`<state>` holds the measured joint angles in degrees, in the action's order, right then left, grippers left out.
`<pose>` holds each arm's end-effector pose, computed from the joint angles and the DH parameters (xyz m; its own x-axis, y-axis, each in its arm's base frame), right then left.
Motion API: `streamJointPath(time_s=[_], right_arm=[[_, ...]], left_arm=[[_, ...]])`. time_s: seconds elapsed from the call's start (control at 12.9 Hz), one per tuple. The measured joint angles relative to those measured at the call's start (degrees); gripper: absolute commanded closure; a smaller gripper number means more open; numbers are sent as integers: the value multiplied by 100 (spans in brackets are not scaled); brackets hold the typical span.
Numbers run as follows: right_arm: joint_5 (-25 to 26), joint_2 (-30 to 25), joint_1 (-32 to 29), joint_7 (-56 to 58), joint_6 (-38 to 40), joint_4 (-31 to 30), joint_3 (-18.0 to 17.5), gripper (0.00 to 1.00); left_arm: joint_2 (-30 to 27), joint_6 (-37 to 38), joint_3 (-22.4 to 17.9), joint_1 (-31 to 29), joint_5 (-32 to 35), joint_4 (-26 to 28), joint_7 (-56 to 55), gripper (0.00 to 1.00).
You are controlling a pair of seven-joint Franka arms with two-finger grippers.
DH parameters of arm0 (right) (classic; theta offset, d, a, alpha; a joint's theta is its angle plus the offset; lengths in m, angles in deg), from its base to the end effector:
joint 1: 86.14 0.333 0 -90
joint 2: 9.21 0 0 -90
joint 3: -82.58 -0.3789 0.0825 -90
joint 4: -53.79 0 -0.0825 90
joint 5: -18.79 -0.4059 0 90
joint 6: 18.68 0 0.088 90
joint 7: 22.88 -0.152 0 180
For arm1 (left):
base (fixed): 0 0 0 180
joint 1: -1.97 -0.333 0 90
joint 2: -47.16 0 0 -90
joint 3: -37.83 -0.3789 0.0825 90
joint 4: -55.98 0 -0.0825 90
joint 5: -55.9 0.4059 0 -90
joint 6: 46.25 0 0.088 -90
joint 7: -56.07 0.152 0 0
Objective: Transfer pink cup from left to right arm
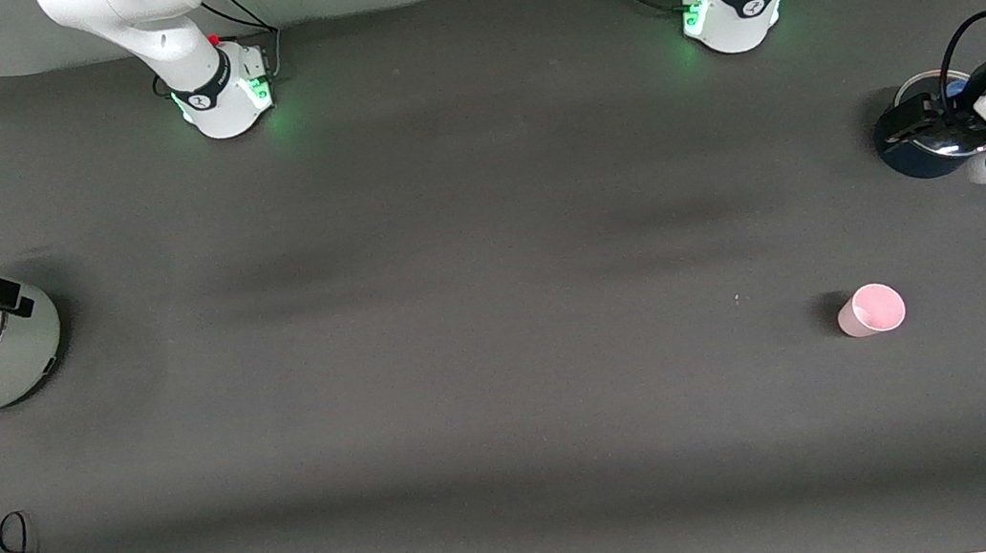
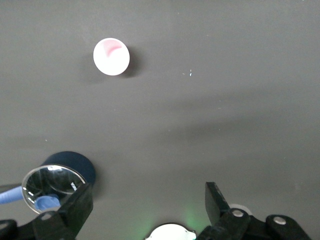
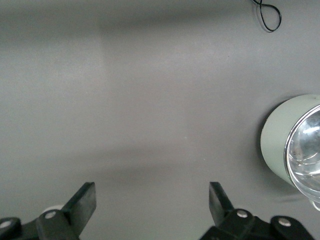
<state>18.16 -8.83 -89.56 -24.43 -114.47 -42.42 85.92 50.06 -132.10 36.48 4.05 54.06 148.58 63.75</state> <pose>0.5797 -0.0670 0.5935 0.9892 -0.1456 -0.0142 -0.1458 -0.9893 -0.0102 0.5747 -0.0127 0.5859 0.9756 -0.1482 -0.1620 -0.1413 -0.9885 0.0529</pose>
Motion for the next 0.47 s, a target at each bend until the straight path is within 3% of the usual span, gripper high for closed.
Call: streamJointPath(time_s=[0.47], right_arm=[[0, 11, 0, 0, 0, 13, 0, 0]], left_arm=[[122, -10, -9, -123, 1, -177, 329, 0]])
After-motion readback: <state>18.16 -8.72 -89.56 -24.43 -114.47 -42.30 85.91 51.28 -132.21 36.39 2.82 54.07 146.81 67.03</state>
